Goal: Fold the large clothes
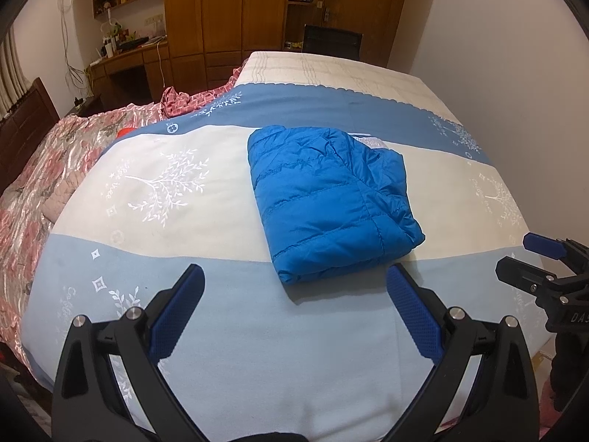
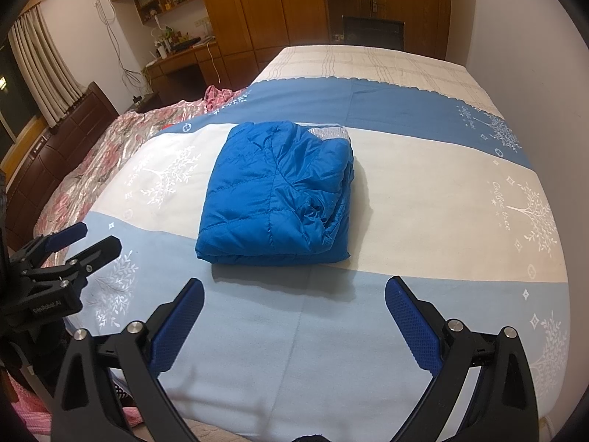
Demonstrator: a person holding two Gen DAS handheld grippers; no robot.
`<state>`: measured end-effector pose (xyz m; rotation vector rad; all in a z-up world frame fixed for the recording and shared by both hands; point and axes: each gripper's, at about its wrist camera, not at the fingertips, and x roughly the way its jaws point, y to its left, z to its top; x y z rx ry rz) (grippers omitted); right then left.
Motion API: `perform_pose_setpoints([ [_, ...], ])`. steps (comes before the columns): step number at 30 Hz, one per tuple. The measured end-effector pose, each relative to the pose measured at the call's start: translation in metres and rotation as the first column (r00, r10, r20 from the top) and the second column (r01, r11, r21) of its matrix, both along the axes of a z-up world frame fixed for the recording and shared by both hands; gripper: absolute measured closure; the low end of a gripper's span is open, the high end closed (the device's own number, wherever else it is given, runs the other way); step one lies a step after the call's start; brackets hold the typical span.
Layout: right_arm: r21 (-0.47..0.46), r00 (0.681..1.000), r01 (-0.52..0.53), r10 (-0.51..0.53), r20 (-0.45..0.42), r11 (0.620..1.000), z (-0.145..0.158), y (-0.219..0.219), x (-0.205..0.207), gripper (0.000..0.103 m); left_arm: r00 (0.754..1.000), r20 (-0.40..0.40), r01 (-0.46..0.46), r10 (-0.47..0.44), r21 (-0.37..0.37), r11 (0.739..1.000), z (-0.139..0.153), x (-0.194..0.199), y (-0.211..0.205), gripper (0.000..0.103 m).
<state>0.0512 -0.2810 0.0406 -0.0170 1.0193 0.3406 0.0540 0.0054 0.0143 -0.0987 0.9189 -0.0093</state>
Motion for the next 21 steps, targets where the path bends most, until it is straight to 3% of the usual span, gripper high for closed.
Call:
perform_pose_setpoints([
  [21, 0.005, 1.000, 0.000, 0.000, -0.003, 1.000, -0.0035, -0.0019, 0.0031, 0.004, 1.000, -0.001, 0.008, -0.008, 0.005, 1.000, 0.0015, 0.0013, 0.0031, 0.005],
])
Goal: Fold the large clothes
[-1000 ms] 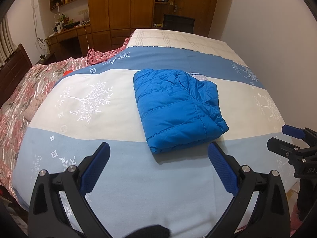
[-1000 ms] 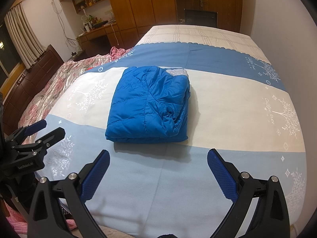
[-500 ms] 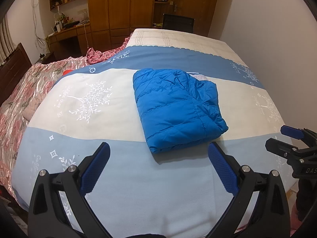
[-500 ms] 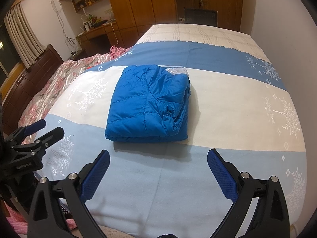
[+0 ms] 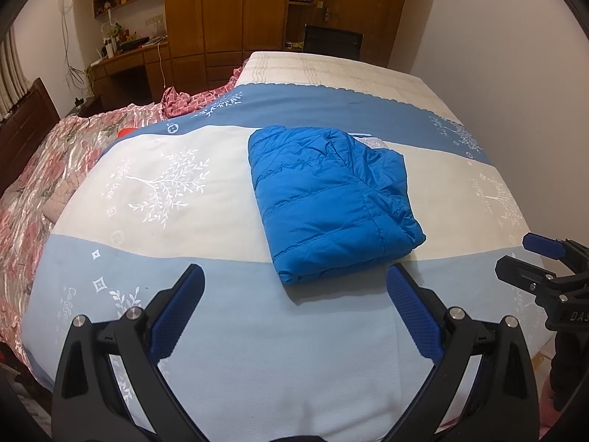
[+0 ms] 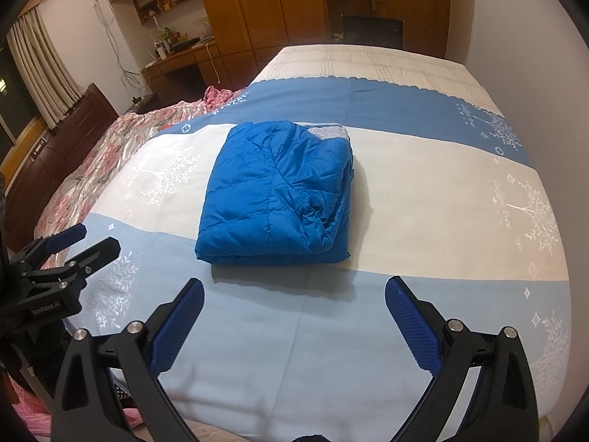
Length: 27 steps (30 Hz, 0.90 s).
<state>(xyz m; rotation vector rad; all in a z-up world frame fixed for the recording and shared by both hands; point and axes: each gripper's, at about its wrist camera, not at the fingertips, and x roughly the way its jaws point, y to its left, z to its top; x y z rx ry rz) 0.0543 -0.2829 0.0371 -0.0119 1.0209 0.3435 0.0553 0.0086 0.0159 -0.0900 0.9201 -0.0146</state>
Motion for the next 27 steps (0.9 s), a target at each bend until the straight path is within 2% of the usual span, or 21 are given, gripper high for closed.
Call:
perform_pose_setpoints([
  [6, 0.010, 1.000, 0.009, -0.009, 0.003, 1.000, -0.001, -0.004, 0.001, 0.004, 1.000, 0.001, -0.001, 0.001, 0.002, 1.000, 0.000, 0.000, -0.001, 0.005],
  [10, 0.021, 0.999, 0.043, -0.043, 0.005, 0.999, -0.006, -0.016, 0.004, 0.004, 1.000, 0.016, -0.005, 0.005, 0.031, 1.000, 0.001, -0.002, -0.002, 0.005],
  [16, 0.028, 0.983, 0.186, -0.185, -0.017, 0.982, -0.033, -0.066, 0.017, 0.004, 0.997, 0.078, -0.013, 0.006, 0.095, 0.995, 0.013, -0.007, -0.009, 0.005],
  [19, 0.013, 0.954, 0.298, -0.297, -0.047, 0.955, -0.059, -0.109, 0.027, 0.004, 0.993, 0.115, -0.013, -0.001, 0.125, 0.992, 0.023, -0.011, -0.015, 0.005],
  [22, -0.026, 0.908, 0.412, -0.413, -0.073, 0.911, -0.092, -0.157, 0.036, 0.004, 0.990, 0.143, -0.009, -0.011, 0.145, 0.989, 0.032, -0.013, -0.022, 0.005],
  [24, -0.066, 0.859, 0.502, -0.506, -0.078, 0.862, -0.119, -0.195, 0.042, 0.004, 0.987, 0.157, -0.008, -0.018, 0.158, 0.987, 0.037, -0.014, -0.026, 0.005],
  [27, -0.086, 0.807, 0.583, -0.588, -0.059, 0.808, -0.145, -0.235, 0.047, 0.004, 0.984, 0.178, -0.002, -0.031, 0.184, 0.983, 0.046, -0.016, -0.036, 0.005],
])
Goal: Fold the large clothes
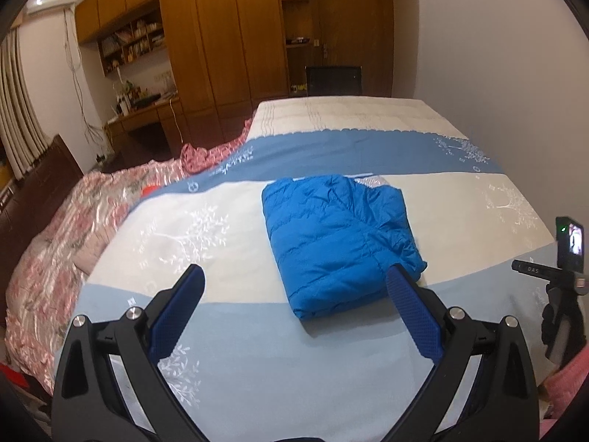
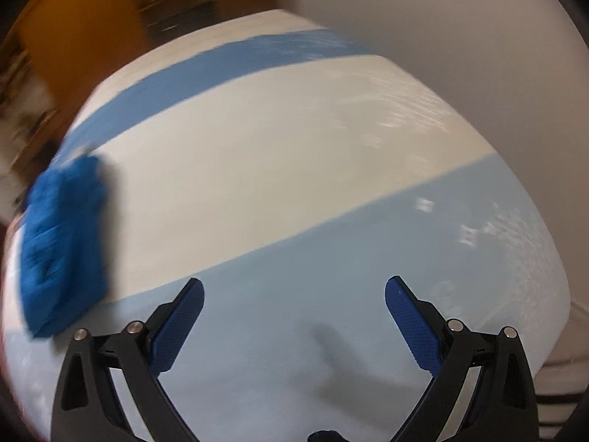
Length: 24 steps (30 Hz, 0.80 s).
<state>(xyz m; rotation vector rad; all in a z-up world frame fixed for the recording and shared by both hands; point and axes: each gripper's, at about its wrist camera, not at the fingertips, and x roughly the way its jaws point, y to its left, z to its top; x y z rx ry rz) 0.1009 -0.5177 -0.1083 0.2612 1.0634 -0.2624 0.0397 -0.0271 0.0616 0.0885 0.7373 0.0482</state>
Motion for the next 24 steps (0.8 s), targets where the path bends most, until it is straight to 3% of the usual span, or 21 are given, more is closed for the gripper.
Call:
perform_pose_setpoints([
  [5, -0.024, 0.997, 0.082, -0.082, -0.002, 0.996, -0.039, -0.042, 0.005, 0.004, 1.000, 0.022, 0.007, -0.008, 0.025, 1.000, 0.009, -0.002, -0.014, 0.005],
  [12, -0.057, 0.997, 0.082, -0.082, -0.014, 0.995, -0.071, -0.047, 0.008, 0.004, 0.999, 0.052, -0.014, 0.011, 0.055, 0.998, 0.018, -0.008, -0.026, 0.005],
  [19, -0.132, 0.994, 0.078, -0.068, 0.083, 0.988, -0.080, -0.042, 0.000, 0.003, 0.995, 0.096, -0.045, 0.037, 0.087, 0.995, 0.027, -0.020, -0.030, 0.005],
  [24, -0.136, 0.994, 0.082, -0.070, 0.089, 0.987, -0.080, -0.042, 0.000, 0.003, 0.994, 0.103, -0.041, 0.033, 0.076, 0.996, 0.030, -0.025, -0.026, 0.005],
])
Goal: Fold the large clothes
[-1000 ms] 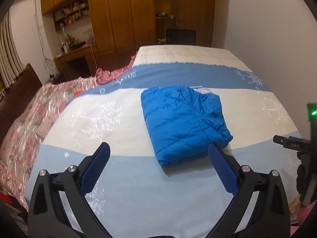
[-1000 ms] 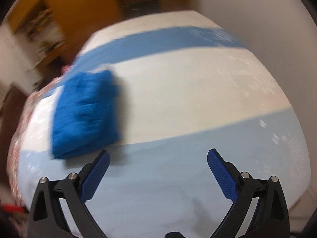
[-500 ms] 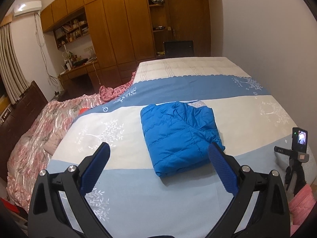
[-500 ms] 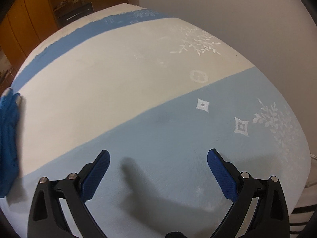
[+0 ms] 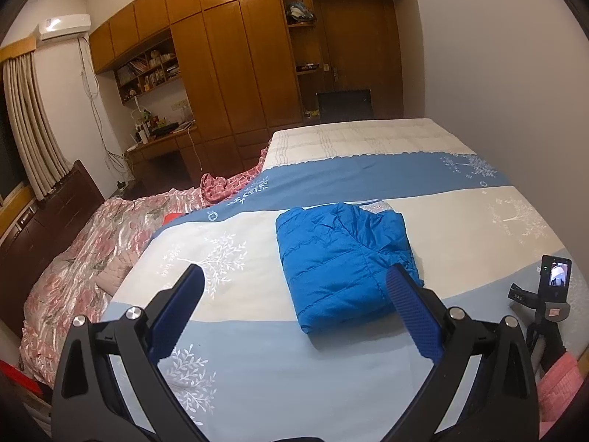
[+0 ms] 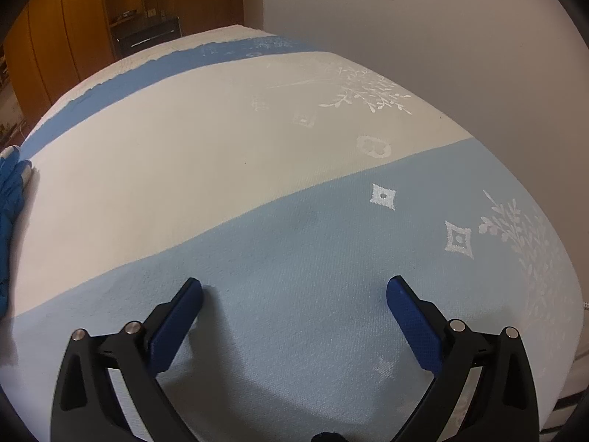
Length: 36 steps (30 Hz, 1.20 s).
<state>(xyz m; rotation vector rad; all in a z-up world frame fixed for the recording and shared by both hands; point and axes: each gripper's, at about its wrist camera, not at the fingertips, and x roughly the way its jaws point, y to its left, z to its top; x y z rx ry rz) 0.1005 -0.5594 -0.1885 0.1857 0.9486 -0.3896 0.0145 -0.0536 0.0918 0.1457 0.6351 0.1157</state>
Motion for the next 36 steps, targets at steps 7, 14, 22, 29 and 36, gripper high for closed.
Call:
perform_pose_setpoints([
  [7, -0.007, 1.000, 0.002, -0.003, -0.004, 1.000, 0.000, -0.001, 0.000, 0.003, 0.999, -0.024, 0.025, -0.026, -0.043, 0.999, -0.004, -0.002, 0.003, 0.005],
  [14, 0.020, 0.999, -0.002, 0.003, -0.054, 1.000, 0.016, 0.009, -0.002, 0.004, 0.977, -0.209, 0.002, -0.036, -0.159, 0.987, -0.052, 0.022, 0.021, 0.005],
  [22, 0.021, 0.966, -0.256, 0.256, 0.031, 0.966, 0.107, 0.100, -0.020, 0.004, 0.964, -0.268, -0.043, -0.001, -0.161, 0.986, -0.076, 0.035, 0.032, 0.005],
  [29, 0.086, 0.913, -0.409, 0.407, 0.037, 0.909, 0.166, 0.173, -0.035, 0.004, 0.962, -0.274, -0.041, -0.008, -0.174, 0.984, -0.079, 0.046, 0.036, 0.005],
  [36, 0.085, 0.864, -0.504, 0.502, 0.044, 0.859, 0.191, 0.221, -0.047, 0.004, 0.960, -0.279, -0.042, -0.008, -0.172, 0.984, -0.081, 0.051, 0.038, 0.005],
])
